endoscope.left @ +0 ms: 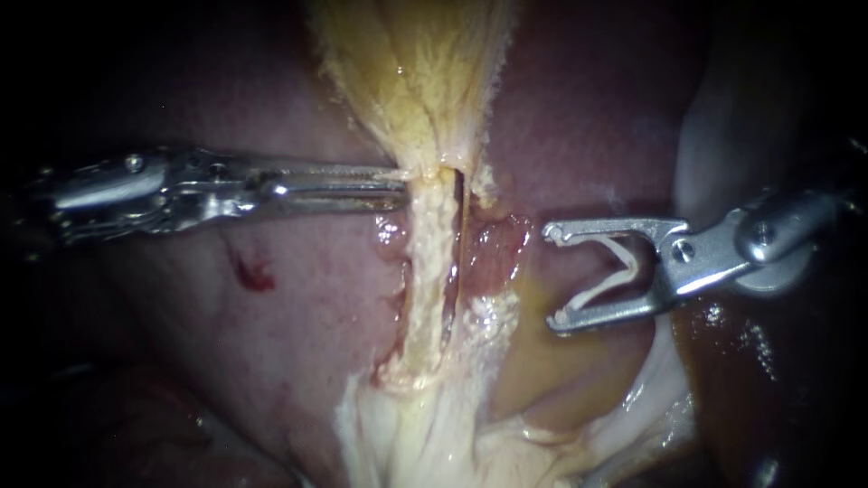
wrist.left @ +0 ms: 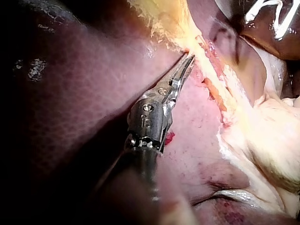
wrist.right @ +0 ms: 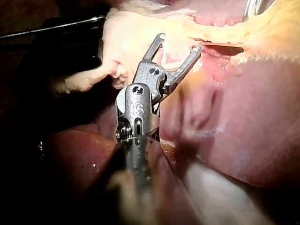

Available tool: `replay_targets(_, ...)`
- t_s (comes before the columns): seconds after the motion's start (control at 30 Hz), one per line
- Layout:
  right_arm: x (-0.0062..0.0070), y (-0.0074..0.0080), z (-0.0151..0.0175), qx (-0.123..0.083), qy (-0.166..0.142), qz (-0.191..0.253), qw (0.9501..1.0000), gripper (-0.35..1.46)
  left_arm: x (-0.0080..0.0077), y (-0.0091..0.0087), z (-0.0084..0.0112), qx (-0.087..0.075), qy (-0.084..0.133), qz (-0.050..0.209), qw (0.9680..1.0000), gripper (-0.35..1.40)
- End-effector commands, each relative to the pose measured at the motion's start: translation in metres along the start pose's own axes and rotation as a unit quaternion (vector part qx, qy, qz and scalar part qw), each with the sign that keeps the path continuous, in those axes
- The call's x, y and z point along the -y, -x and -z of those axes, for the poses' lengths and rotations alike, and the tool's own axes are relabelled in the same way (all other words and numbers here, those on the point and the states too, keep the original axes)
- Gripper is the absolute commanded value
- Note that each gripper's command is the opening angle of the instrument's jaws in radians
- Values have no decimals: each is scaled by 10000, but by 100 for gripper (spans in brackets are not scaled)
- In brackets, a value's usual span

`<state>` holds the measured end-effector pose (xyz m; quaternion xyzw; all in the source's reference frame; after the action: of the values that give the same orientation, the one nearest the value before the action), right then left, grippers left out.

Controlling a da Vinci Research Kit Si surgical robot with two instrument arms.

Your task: Grabbing gallbladder

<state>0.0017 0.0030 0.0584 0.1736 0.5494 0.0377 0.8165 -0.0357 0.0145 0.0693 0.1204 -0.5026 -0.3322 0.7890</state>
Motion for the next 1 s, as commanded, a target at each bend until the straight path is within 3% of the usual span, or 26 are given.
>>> replay_targets(0.03,0,0,0,0,0,1,10000,50,0,1,1,-8,-5,20,10000,-35)
replay_targets(0.27,0,0,0,0,0,1,10000,50,4,7,12,-188,0,206,9996,-35)
replay_targets(0.47,1,0,0,0,-2,2,10000,50,14,18,25,-194,-14,241,9995,-35)
replay_targets(0.77,1,0,1,-1,-3,2,10000,50,11,51,71,-222,-8,337,9992,-35)
replay_targets(1.0,1,0,1,-1,-3,2,10000,50,1,74,106,-80,102,464,9988,-35)
